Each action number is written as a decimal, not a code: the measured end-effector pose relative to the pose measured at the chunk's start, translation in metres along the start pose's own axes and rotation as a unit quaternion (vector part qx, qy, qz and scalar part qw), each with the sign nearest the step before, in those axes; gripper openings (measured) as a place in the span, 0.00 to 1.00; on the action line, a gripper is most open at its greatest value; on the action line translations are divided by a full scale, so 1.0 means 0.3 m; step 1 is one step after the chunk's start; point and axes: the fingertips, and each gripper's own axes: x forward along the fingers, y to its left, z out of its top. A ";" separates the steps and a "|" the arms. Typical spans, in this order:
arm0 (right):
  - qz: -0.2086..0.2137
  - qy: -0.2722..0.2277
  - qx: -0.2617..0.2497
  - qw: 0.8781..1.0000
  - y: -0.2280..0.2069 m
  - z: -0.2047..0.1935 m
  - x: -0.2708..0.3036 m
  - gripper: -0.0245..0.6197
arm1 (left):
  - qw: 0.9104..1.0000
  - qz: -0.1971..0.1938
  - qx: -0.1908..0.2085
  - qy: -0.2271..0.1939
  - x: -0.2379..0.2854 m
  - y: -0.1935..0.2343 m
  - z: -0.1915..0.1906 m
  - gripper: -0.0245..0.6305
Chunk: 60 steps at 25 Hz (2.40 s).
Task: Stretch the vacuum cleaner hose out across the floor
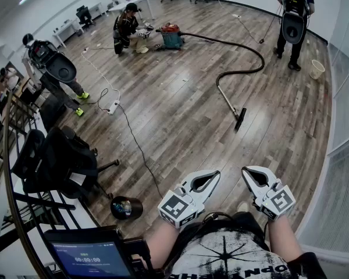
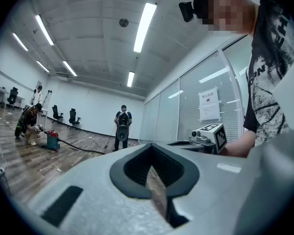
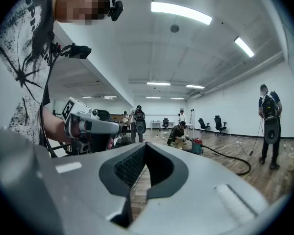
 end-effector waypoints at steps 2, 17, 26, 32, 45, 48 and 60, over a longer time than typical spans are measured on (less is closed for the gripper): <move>-0.001 0.005 0.002 1.000 -0.004 0.002 0.000 0.05 | 1.000 0.001 0.000 0.001 0.004 0.001 0.004 0.04; 0.029 -0.024 0.036 0.999 0.033 0.002 -0.007 0.05 | 1.000 0.007 -0.005 0.004 -0.005 -0.009 -0.015 0.04; 0.005 -0.016 0.003 1.000 -0.064 0.040 -0.078 0.05 | 1.000 0.023 -0.017 -0.003 -0.009 -0.004 -0.014 0.04; 0.015 -0.006 -0.064 0.998 -0.160 -0.001 -0.116 0.05 | 0.999 0.031 -0.019 -0.003 0.063 0.004 -0.011 0.04; 0.005 -0.019 -0.076 0.997 -0.599 -0.047 -0.339 0.05 | 1.000 0.025 -0.007 0.009 0.535 -0.034 -0.038 0.04; 0.003 -0.025 -0.070 0.997 -0.669 -0.003 -0.399 0.05 | 1.000 0.016 0.002 0.013 0.642 -0.076 0.015 0.04; 0.007 -0.032 -0.005 0.999 -0.781 0.059 -0.463 0.05 | 0.999 0.021 -0.013 0.022 0.808 -0.135 0.099 0.04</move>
